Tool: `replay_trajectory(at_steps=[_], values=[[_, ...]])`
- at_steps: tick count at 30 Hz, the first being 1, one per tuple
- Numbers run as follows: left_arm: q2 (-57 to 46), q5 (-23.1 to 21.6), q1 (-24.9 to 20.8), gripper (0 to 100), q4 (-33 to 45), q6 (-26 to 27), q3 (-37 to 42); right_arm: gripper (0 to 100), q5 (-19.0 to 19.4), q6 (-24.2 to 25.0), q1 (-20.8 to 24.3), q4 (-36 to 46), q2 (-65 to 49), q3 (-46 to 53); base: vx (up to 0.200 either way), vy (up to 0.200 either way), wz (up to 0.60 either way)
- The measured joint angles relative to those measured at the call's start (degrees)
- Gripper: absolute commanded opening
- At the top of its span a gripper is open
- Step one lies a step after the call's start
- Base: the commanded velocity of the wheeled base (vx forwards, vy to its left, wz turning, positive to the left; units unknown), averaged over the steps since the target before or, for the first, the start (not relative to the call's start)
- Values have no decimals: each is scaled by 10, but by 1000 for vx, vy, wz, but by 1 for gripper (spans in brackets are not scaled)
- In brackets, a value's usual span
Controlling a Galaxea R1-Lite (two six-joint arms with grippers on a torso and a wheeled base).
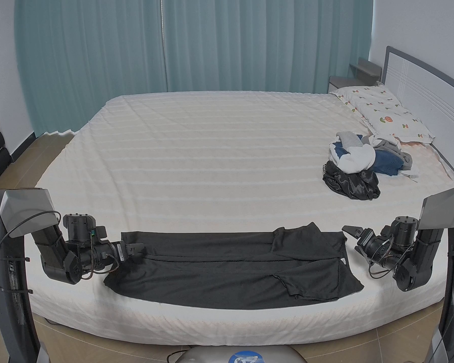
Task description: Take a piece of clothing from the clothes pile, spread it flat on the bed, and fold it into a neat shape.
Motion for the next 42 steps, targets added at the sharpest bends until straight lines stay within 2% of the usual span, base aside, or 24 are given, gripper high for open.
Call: replay_trajectory(at_steps=[10,13,14,18,27,38,42], values=[[16,-2,2,100,-17,7,0,100,0,0,0,-1,0,0,0,0,0],[18,-3,3,100,-18,23,2,100,0,0,0,-1,-1,0,0,0,0],[18,-4,3,0,-19,31,4,100,0,0,0,-1,-1,0,0,0,0],[19,-15,4,0,-20,49,13,100,0,0,0,-1,-2,1,0,0,0],[17,-14,4,0,-42,39,20,100,0,0,1,-1,-3,2,0,0,0],[-33,-6,-2,0,-42,-32,58,100,1,0,-1,-1,-4,4,0,0,0],[-47,12,-10,0,-41,-61,60,100,0,1,-2,-1,-5,4,0,0,0]])
